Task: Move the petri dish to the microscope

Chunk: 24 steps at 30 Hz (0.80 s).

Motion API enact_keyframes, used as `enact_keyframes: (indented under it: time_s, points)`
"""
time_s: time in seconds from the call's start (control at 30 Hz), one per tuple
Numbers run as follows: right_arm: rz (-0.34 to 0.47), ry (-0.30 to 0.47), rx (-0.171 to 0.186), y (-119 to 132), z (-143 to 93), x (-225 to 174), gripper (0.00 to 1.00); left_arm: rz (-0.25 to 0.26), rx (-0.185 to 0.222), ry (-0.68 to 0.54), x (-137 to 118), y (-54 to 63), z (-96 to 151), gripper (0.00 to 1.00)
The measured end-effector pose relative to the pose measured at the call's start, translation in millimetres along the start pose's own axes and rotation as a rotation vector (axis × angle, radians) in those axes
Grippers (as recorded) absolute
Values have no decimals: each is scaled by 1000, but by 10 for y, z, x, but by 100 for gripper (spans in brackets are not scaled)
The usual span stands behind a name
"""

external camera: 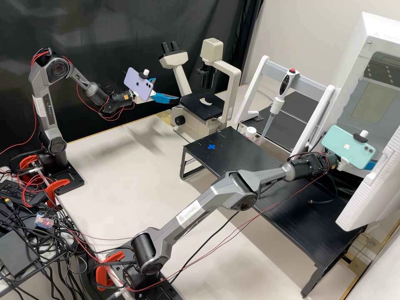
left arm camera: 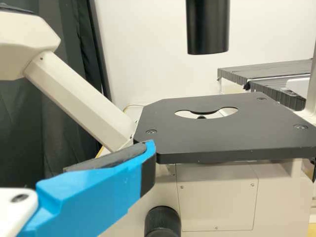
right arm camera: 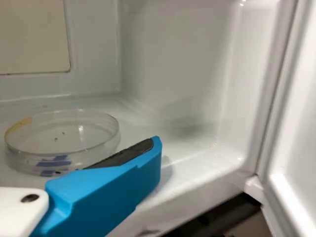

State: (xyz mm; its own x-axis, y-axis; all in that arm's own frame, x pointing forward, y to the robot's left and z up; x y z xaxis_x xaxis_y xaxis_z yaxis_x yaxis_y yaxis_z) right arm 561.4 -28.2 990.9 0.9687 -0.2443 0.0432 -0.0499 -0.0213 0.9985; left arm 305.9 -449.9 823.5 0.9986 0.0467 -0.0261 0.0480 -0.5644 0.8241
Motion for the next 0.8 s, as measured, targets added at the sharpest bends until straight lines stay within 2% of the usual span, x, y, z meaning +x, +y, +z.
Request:
enact_keyframes:
  time_s: [0.17,0.43,0.53,0.67,0.8]
  points:
    - [21,6,-1,126,-4,-60,100,0,0,0,0,0,0,100]
    - [19,7,-6,144,-27,-59,100,0,0,0,0,0,0,100]
    - [18,1,-4,123,1,-36,100,0,0,0,0,0,0,100]
    - [8,-10,-24,61,40,-3,100,0,0,0,0,0,0,100]
    - [2,-6,-12,16,25,16,100,0,0,0,0,0,0,100]
